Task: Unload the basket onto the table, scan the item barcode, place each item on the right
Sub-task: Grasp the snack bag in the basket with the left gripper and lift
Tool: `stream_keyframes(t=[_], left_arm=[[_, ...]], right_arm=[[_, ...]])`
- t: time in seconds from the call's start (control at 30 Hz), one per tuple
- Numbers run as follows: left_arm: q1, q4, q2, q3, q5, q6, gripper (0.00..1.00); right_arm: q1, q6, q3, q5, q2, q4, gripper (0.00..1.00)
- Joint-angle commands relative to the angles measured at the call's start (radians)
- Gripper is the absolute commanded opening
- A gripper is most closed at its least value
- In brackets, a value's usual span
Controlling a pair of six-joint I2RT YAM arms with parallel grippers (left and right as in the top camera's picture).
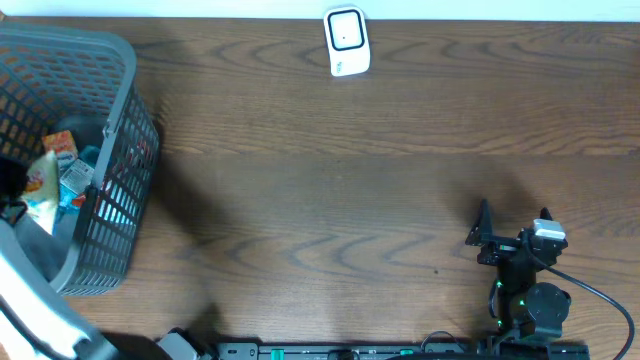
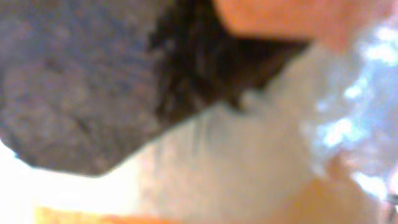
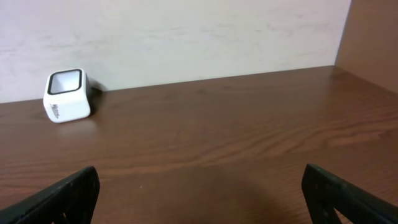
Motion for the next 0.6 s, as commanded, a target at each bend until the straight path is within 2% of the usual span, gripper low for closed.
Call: stream_keyframes(t=[0.0,0.17,0.33,0.43,0.57], left_arm=[[-0.002,0.023,-0.073,0.022,0.016,-0.03,0.07],[-0.009,0.097,-0.197,0.022,0.06,-0.062,0.07],[-0.057,0.177,-0.32,0.022,0.245,-0.114,0.07],[-0.15,0.217,-0.377,0.021,0.367,-0.113,0.07],[-0.354,0.214,-0.415,0.021,0.416,-0.082,0.07]], right_arm=[[-0.009,-0.016,-0.005,-0.005,-0.005,0.0,0.99],[-0.009,-0.016,-0.005,-0.005,-0.005,0.0,0.99],[-0.009,-0.016,-0.005,-0.005,-0.005,0.0,0.99],[-0.009,-0.016,-0.005,-0.005,-0.005,0.0,0.99],[-0.009,-0.016,-0.005,-0.005,-0.005,0.0,0.99]])
